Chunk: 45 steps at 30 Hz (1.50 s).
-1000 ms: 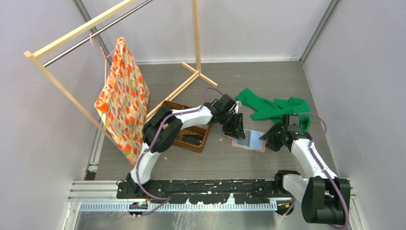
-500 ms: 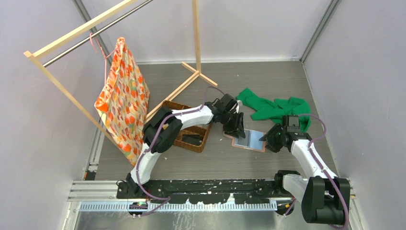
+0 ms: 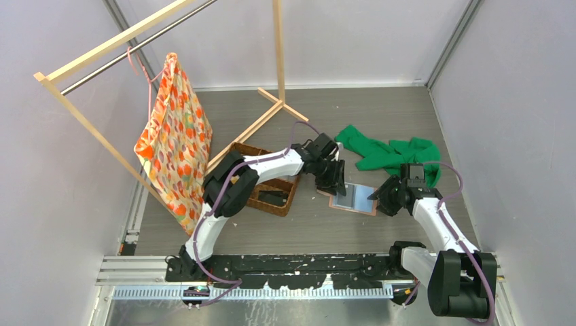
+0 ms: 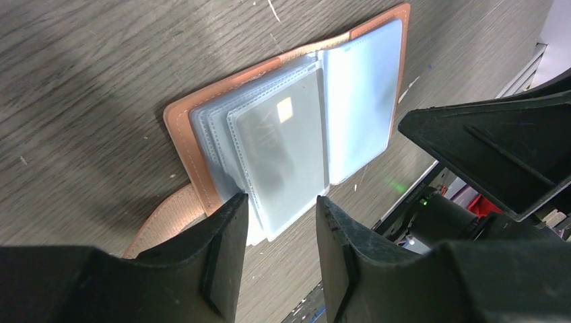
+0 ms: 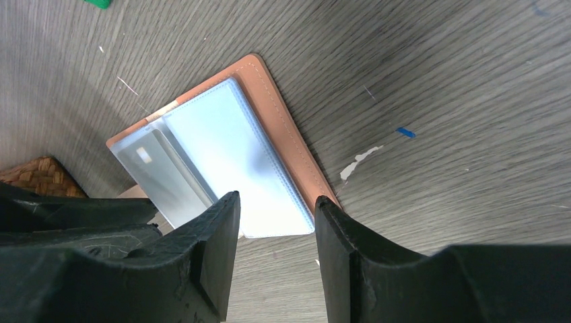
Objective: Take the credit cards out of the card holder
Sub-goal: Remove the credit card from the card holder.
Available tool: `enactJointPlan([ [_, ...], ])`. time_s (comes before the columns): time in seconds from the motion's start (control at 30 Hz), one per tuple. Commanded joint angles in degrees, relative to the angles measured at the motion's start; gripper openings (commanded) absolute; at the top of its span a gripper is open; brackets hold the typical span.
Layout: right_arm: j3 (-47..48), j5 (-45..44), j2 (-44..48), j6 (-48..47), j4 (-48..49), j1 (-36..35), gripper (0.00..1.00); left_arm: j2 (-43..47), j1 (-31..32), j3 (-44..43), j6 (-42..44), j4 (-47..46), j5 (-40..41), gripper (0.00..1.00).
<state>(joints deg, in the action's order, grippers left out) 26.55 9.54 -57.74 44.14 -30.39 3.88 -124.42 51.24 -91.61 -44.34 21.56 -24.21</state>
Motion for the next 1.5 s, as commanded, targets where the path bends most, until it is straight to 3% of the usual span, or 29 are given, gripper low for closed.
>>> enactJointPlan([
  [0.0,0.26,-0.22,1.06,0.51,1.15,0.26,0.50,-0.51,0.91,-1.68,0.29,-0.33,-1.32,0.43],
  [0.3,0.26,-0.22,1.23,0.51,1.00,0.25,0.50,-0.90,1.05,-2.56,-0.20,-0.39,-2.95,0.43],
  [0.87,0.56,-0.89,1.73,0.93,0.32,0.25,0.50,0.21,2.95,-6.36,-1.70,-8.92,-12.49,0.42],
  [1.1,2.64,-6.14,5.42,3.10,-5.24,0.42,0.51,-1.52,3.90,-7.88,-5.83,-14.81,-15.48,0.43],
  [1.27,5.22,-16.38,7.86,6.80,-12.94,2.21,0.51,-4.96,4.30,-9.39,-9.01,-18.93,-17.30,0.43],
  [1.47,4.25,-11.32,11.76,4.37,-12.87,6.45,0.53,-4.74,4.03,-8.72,-8.78,-19.17,-16.37,0.42],
])
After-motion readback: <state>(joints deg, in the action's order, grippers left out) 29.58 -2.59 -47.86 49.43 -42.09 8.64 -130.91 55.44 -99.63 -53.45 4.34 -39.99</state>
